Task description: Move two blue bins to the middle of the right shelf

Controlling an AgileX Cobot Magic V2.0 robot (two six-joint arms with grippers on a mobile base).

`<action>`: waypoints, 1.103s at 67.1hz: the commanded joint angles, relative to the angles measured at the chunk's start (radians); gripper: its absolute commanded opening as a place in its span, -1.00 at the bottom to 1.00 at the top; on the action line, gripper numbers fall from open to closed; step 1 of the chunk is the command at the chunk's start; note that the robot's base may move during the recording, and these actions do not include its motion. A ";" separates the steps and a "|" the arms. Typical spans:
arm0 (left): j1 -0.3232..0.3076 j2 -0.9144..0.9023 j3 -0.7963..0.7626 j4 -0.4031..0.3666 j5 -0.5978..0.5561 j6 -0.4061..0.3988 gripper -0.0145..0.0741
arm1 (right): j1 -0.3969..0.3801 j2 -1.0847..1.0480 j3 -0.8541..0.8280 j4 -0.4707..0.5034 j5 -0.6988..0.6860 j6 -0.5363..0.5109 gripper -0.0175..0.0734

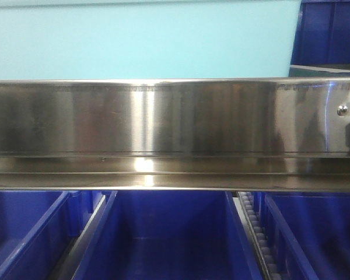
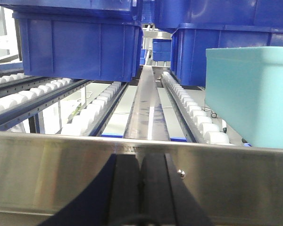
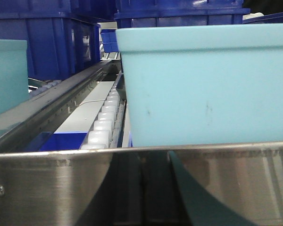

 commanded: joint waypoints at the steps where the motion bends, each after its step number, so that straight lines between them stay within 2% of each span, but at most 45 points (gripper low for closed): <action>1: 0.005 -0.004 -0.004 -0.005 -0.018 -0.007 -0.92 | -0.002 -0.004 0.002 0.002 -0.023 -0.008 -0.97; 31: 0.004 -0.004 -0.004 -0.005 -0.025 -0.007 -0.92 | -0.002 -0.004 0.002 0.002 -0.023 -0.008 -0.97; 42: 0.004 -0.004 -0.004 -0.005 -0.089 -0.007 -0.92 | -0.002 -0.004 0.002 0.002 -0.026 -0.008 -0.97; 62: 0.004 -0.004 -0.004 -0.011 -0.208 -0.007 -0.92 | -0.002 -0.004 0.002 0.002 -0.112 -0.008 -0.97; 69: 0.004 -0.004 -0.004 -0.011 -0.277 -0.007 -0.92 | -0.002 -0.004 0.002 0.002 -0.204 -0.008 -0.97; 74: 0.004 -0.004 -0.014 -0.011 -0.285 -0.007 -0.92 | -0.002 -0.004 -0.009 0.002 -0.239 -0.003 -0.97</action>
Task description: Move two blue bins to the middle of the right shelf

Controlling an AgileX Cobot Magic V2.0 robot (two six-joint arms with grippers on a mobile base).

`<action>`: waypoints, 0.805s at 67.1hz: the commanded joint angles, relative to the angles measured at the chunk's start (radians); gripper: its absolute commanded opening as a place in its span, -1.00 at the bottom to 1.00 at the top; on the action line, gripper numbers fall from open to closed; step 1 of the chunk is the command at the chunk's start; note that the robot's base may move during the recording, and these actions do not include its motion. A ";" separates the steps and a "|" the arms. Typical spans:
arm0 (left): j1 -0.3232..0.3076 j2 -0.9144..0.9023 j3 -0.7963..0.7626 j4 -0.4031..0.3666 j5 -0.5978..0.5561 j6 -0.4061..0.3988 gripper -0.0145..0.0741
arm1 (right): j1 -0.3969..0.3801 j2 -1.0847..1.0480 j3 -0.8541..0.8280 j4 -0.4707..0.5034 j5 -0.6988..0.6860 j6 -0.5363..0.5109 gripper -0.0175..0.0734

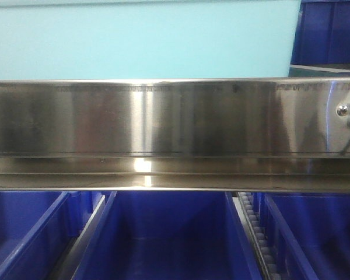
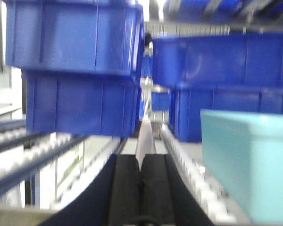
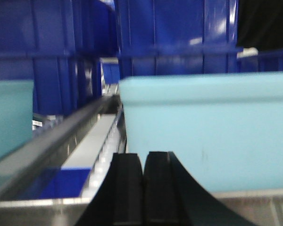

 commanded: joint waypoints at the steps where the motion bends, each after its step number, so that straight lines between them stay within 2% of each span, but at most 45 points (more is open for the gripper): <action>1: 0.004 -0.004 -0.026 0.000 -0.042 -0.007 -0.92 | -0.002 -0.002 -0.021 0.002 -0.070 -0.003 -0.97; 11: 0.004 -0.004 -0.209 0.008 0.124 -0.007 -0.91 | -0.002 -0.002 -0.233 0.002 0.049 0.008 -0.97; 17: 0.004 0.039 -0.356 0.010 0.305 -0.007 -0.76 | -0.002 0.034 -0.364 0.002 0.179 0.008 -0.86; 21: 0.004 0.092 -0.452 0.010 0.422 -0.007 -0.60 | -0.002 0.084 -0.443 0.002 0.239 0.008 -0.62; 25: 0.001 0.156 -0.533 0.010 0.483 -0.007 -0.35 | -0.002 0.146 -0.511 0.002 0.271 0.008 -0.22; 30: 0.000 0.223 -0.593 0.006 0.491 -0.007 -0.05 | -0.002 0.211 -0.563 0.002 0.281 0.008 0.21; 37: 0.000 0.334 -0.669 0.000 0.502 -0.007 0.35 | -0.002 0.313 -0.608 0.002 0.295 0.008 0.63; 45: -0.059 0.424 -0.733 0.006 0.534 -0.007 0.58 | 0.046 0.401 -0.663 -0.003 0.317 0.006 0.64; 54: -0.139 0.544 -0.839 0.000 0.618 -0.007 0.59 | 0.151 0.535 -0.778 -0.003 0.414 -0.009 0.64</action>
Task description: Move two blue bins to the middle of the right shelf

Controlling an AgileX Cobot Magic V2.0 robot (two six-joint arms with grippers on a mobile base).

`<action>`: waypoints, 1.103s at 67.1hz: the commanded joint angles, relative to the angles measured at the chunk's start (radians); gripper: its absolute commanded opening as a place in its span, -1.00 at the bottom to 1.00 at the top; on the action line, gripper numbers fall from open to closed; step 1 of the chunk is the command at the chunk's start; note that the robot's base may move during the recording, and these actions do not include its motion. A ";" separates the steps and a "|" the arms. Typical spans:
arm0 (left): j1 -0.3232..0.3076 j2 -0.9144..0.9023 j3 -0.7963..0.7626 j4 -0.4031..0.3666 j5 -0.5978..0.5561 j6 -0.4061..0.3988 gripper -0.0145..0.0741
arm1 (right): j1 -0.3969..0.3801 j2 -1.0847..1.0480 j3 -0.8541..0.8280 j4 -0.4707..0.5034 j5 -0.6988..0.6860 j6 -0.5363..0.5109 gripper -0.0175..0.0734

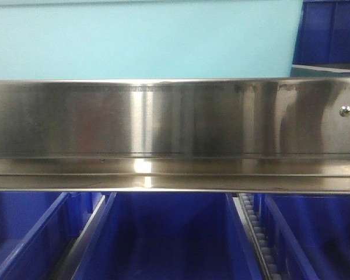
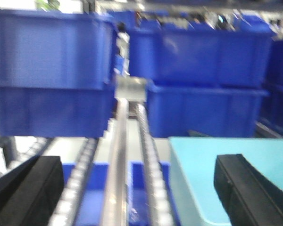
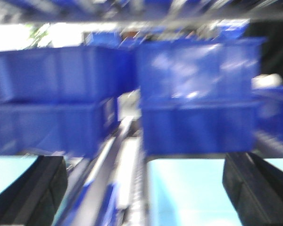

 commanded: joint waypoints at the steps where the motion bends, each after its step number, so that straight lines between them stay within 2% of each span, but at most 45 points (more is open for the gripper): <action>1: -0.047 0.076 -0.080 -0.006 0.057 -0.007 0.59 | 0.058 0.078 -0.073 -0.003 0.049 -0.012 0.64; 9: -0.078 0.202 -0.217 -0.006 0.192 -0.007 0.59 | 0.164 0.227 -0.220 -0.003 0.177 -0.012 0.64; 19: -0.081 0.375 -0.397 -0.006 0.364 -0.007 0.58 | 0.265 0.435 -0.436 -0.003 0.376 -0.012 0.64; 28: -0.081 0.534 -0.522 -0.038 0.439 -0.007 0.58 | 0.294 0.639 -0.643 -0.003 0.550 0.003 0.64; 33: -0.081 0.621 -0.589 -0.065 0.506 -0.007 0.58 | 0.294 0.742 -0.772 -0.003 0.681 0.049 0.64; 38: -0.081 0.725 -0.664 -0.085 0.582 0.001 0.58 | 0.294 0.857 -0.885 -0.049 0.809 0.124 0.64; 43: -0.081 0.809 -0.721 -0.093 0.642 0.009 0.58 | 0.294 0.932 -0.965 -0.067 0.892 0.166 0.64; 59: -0.081 1.022 -0.843 -0.095 0.770 0.031 0.58 | 0.294 1.078 -1.013 -0.054 0.894 0.210 0.64; 74: -0.081 1.127 -0.871 -0.092 0.771 0.031 0.58 | 0.337 1.187 -1.013 -0.054 0.868 0.236 0.64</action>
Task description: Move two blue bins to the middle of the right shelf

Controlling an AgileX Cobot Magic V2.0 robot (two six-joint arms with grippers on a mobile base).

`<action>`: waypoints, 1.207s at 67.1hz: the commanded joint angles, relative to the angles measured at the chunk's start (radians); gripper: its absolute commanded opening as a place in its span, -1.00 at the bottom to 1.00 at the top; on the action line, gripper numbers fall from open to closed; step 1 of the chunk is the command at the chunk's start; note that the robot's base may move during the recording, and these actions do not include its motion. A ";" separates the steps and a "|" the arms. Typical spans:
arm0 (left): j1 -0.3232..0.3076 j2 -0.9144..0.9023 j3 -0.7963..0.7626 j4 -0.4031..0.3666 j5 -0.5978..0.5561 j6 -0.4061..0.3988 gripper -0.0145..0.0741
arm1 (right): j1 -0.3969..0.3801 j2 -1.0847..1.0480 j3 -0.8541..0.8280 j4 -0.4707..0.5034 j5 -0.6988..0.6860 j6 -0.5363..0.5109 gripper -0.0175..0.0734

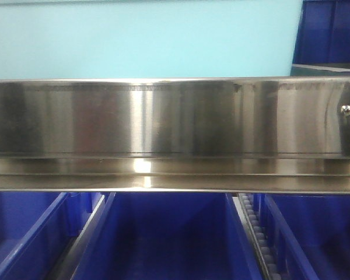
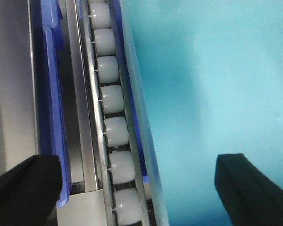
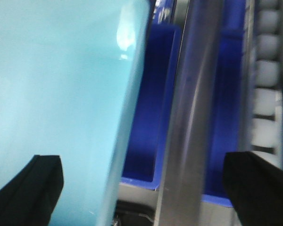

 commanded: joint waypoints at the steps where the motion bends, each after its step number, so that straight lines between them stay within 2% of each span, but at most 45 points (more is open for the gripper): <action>1: -0.006 0.032 -0.013 -0.008 -0.001 0.000 0.58 | 0.017 0.040 -0.009 -0.005 -0.030 0.022 0.64; 18: -0.006 0.117 -0.013 -0.008 -0.001 0.008 0.58 | 0.027 0.131 -0.009 0.000 -0.060 0.035 0.64; 26: -0.006 0.125 -0.013 -0.006 -0.001 0.015 0.46 | 0.027 0.145 -0.009 0.000 -0.070 0.035 0.57; 30: -0.006 0.125 -0.013 -0.003 -0.003 0.015 0.30 | 0.027 0.145 -0.009 0.000 -0.082 0.035 0.43; 34: -0.006 0.125 -0.013 0.002 -0.011 0.015 0.06 | 0.027 0.145 -0.009 0.000 -0.087 0.042 0.20; 38: -0.006 0.125 -0.013 0.004 -0.019 0.015 -0.18 | 0.027 0.145 -0.009 0.000 -0.087 0.042 -0.11; 47: -0.006 0.125 -0.013 0.004 -0.022 0.015 -0.86 | 0.027 0.145 -0.008 0.000 -0.085 0.042 -0.82; 49: -0.006 0.125 -0.013 0.004 -0.022 0.015 -0.92 | 0.027 0.145 -0.008 0.000 -0.085 0.042 -0.98; 81: -0.006 0.048 -0.043 -0.009 0.007 0.015 -0.92 | 0.027 0.083 -0.012 0.000 -0.071 0.049 -0.95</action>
